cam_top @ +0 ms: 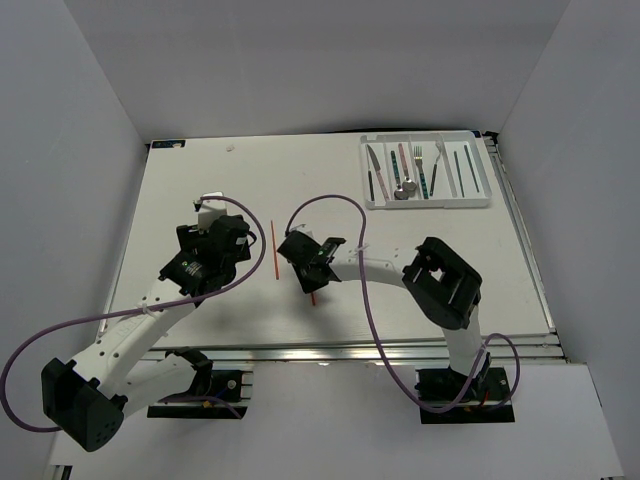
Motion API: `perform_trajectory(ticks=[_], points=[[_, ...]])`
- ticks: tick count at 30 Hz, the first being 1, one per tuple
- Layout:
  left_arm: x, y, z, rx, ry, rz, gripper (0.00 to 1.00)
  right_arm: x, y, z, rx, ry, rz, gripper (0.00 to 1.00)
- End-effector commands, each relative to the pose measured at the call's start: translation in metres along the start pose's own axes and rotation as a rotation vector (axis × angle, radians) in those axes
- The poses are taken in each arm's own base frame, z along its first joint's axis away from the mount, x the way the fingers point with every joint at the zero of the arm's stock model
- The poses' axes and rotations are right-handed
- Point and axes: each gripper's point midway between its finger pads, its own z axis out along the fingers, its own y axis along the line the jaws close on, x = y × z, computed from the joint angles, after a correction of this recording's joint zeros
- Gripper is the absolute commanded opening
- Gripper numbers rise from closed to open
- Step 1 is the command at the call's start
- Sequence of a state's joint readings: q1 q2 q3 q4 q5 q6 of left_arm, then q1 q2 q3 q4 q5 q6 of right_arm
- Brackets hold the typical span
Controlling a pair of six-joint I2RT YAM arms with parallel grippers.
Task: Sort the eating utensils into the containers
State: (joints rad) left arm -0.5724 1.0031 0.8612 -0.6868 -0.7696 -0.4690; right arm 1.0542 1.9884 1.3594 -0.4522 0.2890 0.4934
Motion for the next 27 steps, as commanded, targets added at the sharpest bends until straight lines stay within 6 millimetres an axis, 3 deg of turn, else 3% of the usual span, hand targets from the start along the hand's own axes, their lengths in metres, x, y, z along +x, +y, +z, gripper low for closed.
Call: perform_trajectory(ticks=[1, 3, 4, 7, 9, 10, 11, 12, 15, 16, 17, 18, 20, 21, 22, 23, 24, 26, 27], points=[[-0.009, -0.002, -0.003, 0.022, -0.021, -0.018, 0.98, 0.048, -0.021, 0.023, 0.047, 0.167, -0.012, 0.21], [-0.009, -0.003, -0.003, 0.025, -0.020, -0.019, 0.98, 0.052, -0.022, 0.022, 0.037, 0.182, -0.018, 0.16], [-0.008, -0.003, -0.003, 0.029, -0.018, -0.018, 0.98, 0.051, -0.024, 0.020, 0.043, 0.185, -0.029, 0.02], [-0.008, -0.004, -0.003, 0.031, -0.019, -0.017, 0.98, 0.030, -0.027, 0.010, 0.044, 0.141, -0.059, 0.00], [-0.008, -0.004, -0.003, 0.033, -0.018, -0.017, 0.98, 0.001, -0.029, -0.007, 0.022, 0.077, -0.070, 0.00], [-0.008, -0.004, -0.004, 0.035, -0.018, -0.017, 0.98, -0.014, -0.046, -0.011, 0.029, 0.055, -0.059, 0.00], [-0.008, -0.004, -0.004, 0.036, -0.019, -0.018, 0.98, -0.039, -0.056, -0.028, 0.009, -0.006, -0.031, 0.00], [-0.008, -0.004, -0.004, 0.037, -0.020, -0.019, 0.98, -0.060, -0.089, -0.034, 0.027, -0.047, 0.028, 0.00], [-0.009, -0.005, -0.005, 0.043, -0.021, -0.020, 0.98, -0.109, -0.148, -0.057, 0.036, -0.186, 0.054, 0.00], [-0.009, -0.005, -0.005, 0.045, -0.022, -0.021, 0.98, -0.120, -0.198, -0.060, 0.103, -0.200, 0.115, 0.00], [-0.009, -0.006, -0.005, 0.050, -0.022, -0.023, 0.98, -0.125, -0.225, -0.056, 0.146, -0.191, 0.104, 0.00], [-0.010, -0.006, -0.006, 0.055, -0.025, -0.025, 0.98, -0.145, -0.271, -0.068, 0.215, -0.224, 0.153, 0.00], [-0.011, -0.006, -0.006, 0.057, -0.026, -0.025, 0.98, -0.157, -0.328, -0.071, 0.360, -0.232, 0.166, 0.00], [-0.011, -0.006, -0.007, 0.058, -0.028, -0.027, 0.98, -0.148, -0.370, -0.057, 0.444, -0.176, 0.159, 0.00], [-0.012, -0.006, -0.007, 0.059, -0.029, -0.028, 0.98, -0.171, -0.396, -0.069, 0.505, -0.226, 0.165, 0.00], [-0.012, -0.005, -0.007, 0.059, -0.030, -0.029, 0.98, -0.163, -0.423, -0.048, 0.569, -0.171, 0.164, 0.00], [-0.011, -0.006, -0.007, 0.060, -0.029, -0.028, 0.98, -0.162, -0.455, -0.049, 0.619, -0.151, 0.148, 0.00], [-0.011, -0.006, -0.007, 0.063, -0.029, -0.027, 0.98, -0.179, -0.500, -0.052, 0.733, -0.170, 0.160, 0.00], [-0.010, -0.007, -0.006, 0.066, -0.026, -0.026, 0.98, -0.177, -0.525, -0.057, 0.769, -0.166, 0.177, 0.00]])
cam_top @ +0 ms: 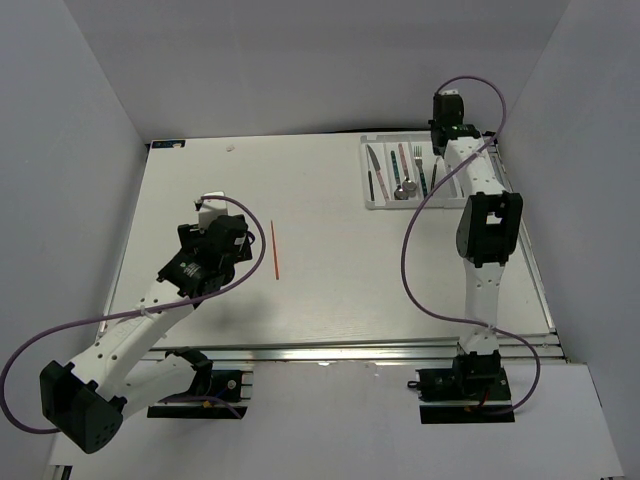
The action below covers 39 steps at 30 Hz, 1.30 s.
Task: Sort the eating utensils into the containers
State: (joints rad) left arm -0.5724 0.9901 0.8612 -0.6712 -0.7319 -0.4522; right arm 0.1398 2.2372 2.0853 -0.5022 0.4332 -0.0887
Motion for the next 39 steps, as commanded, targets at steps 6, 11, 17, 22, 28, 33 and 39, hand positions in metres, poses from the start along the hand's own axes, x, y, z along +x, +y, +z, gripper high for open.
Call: perform_trajectory(ticks=[6, 11, 17, 22, 28, 33, 39], points=[[-0.002, -0.006, 0.001, 0.020, 0.002, 0.006, 0.98, 0.016, -0.059, 0.065, 0.166, 0.004, -0.162, 0.00], [0.000, -0.009, 0.002, 0.033, 0.010, 0.011, 0.98, 0.037, -0.058, 0.082, 0.099, 0.053, -0.112, 0.00], [0.003, -0.014, 0.007, 0.028, 0.035, 0.020, 0.98, 0.029, -0.054, 0.068, 0.050, 0.038, -0.071, 0.38], [-0.006, -0.050, 0.011, 0.117, 0.084, -0.086, 0.98, -0.013, -0.071, 0.023, 0.064, -0.044, 0.001, 0.52], [-0.015, -0.107, 0.045, 0.171, 0.131, -0.119, 0.98, -0.036, -0.018, -0.074, -0.311, -0.077, 0.338, 0.84], [-0.005, -0.144, 0.110, 0.096, 0.258, -0.016, 0.96, 0.026, 0.075, -0.193, -0.837, -0.164, 0.477, 0.89], [0.026, -0.161, 0.135, 0.157, 0.412, -0.034, 0.80, 0.110, 0.128, -0.252, -0.862, -0.114, 0.332, 0.89]])
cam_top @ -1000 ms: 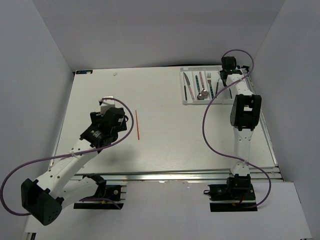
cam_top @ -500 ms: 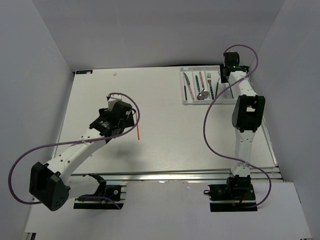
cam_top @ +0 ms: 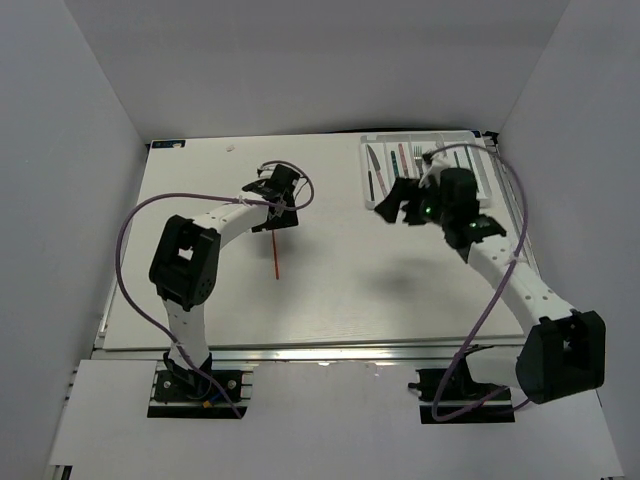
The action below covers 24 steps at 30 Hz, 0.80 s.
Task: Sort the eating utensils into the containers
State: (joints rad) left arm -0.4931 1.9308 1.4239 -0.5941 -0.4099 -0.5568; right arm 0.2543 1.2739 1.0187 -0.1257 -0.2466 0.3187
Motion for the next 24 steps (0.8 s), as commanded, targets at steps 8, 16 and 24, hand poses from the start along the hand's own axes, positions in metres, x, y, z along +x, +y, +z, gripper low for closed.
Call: perform_trajectory(ticks=[8, 16, 24], points=[[0.045, 0.005, -0.001, 0.049, 0.153, -0.017, 0.57, 0.098, 0.014, -0.017, 0.002, 0.162, 0.013, 0.89], [0.097, 0.030, 0.004, -0.016, 0.253, 0.019, 0.47, 0.095, 0.021, -0.029, -0.011, 0.144, -0.017, 0.89], [0.127, 0.034, 0.006, 0.009, 0.321, 0.026, 0.00, 0.119, 0.037, -0.022, -0.138, 0.194, 0.011, 0.89]])
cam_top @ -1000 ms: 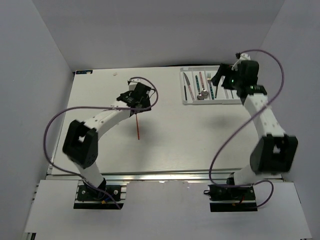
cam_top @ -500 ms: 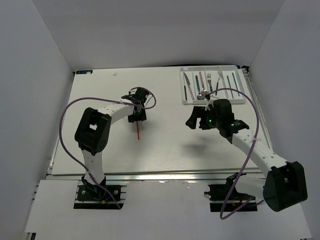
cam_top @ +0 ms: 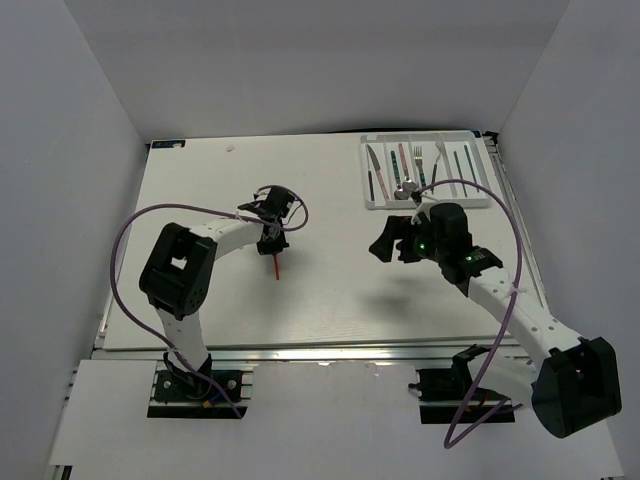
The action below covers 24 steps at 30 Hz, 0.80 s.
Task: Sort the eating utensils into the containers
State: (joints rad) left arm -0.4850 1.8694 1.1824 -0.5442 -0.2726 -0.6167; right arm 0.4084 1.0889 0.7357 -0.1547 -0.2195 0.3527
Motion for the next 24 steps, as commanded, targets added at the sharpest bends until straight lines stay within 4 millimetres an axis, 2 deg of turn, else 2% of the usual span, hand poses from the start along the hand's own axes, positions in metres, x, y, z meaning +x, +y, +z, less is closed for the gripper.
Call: perform_trajectory(ticks=[1, 2, 5, 6, 7, 9, 10, 12, 13, 15, 16, 17, 19, 20, 24], points=[[0.046, 0.019, 0.006, -0.038, 0.139, 0.042, 0.00, 0.015, 0.015, 0.008, -0.108, 0.030, 0.006, 0.89], [0.045, 0.019, 0.004, -0.033, 0.133, 0.041, 0.00, 0.018, 0.019, 0.009, -0.135, 0.031, 0.025, 0.89], [0.027, 0.005, -0.014, 0.038, 0.059, 0.010, 0.00, 0.035, 0.042, 0.016, -0.304, 0.036, 0.067, 0.89], [0.018, -0.001, -0.026, 0.075, 0.020, -0.005, 0.00, 0.054, 0.048, 0.018, -0.363, 0.086, 0.086, 0.89], [0.011, -0.011, -0.033, 0.119, -0.018, -0.011, 0.00, 0.052, 0.064, 0.020, -0.431, 0.056, 0.058, 0.89], [0.008, -0.023, -0.047, 0.183, -0.047, -0.031, 0.00, 0.064, 0.077, 0.027, -0.477, 0.081, 0.081, 0.89], [0.001, -0.033, -0.059, 0.234, -0.085, -0.046, 0.00, 0.067, 0.092, 0.029, -0.523, 0.065, 0.059, 0.89], [0.005, -0.039, -0.067, 0.282, -0.088, -0.057, 0.00, 0.074, 0.101, 0.039, -0.544, 0.083, 0.091, 0.89], [0.003, -0.045, -0.074, 0.315, -0.103, -0.062, 0.00, 0.072, 0.113, 0.041, -0.578, 0.066, 0.085, 0.89], [0.009, -0.052, -0.081, 0.362, -0.092, -0.079, 0.00, 0.079, 0.117, 0.053, -0.576, 0.079, 0.121, 0.89], [0.011, -0.055, -0.084, 0.384, -0.093, -0.088, 0.00, 0.076, 0.126, 0.058, -0.585, 0.072, 0.116, 0.89], [0.011, -0.058, -0.086, 0.404, -0.088, -0.106, 0.00, 0.082, 0.122, 0.070, -0.552, 0.087, 0.131, 0.89], [0.012, -0.068, -0.098, 0.459, -0.093, -0.110, 0.00, 0.081, 0.131, 0.075, -0.567, 0.082, 0.160, 0.89], [0.011, -0.072, -0.103, 0.473, -0.100, -0.116, 0.00, 0.073, 0.138, 0.076, -0.600, 0.045, 0.159, 0.89], [0.010, -0.084, -0.122, 0.536, -0.123, -0.126, 0.00, 0.074, 0.145, 0.090, -0.603, 0.047, 0.185, 0.89]])
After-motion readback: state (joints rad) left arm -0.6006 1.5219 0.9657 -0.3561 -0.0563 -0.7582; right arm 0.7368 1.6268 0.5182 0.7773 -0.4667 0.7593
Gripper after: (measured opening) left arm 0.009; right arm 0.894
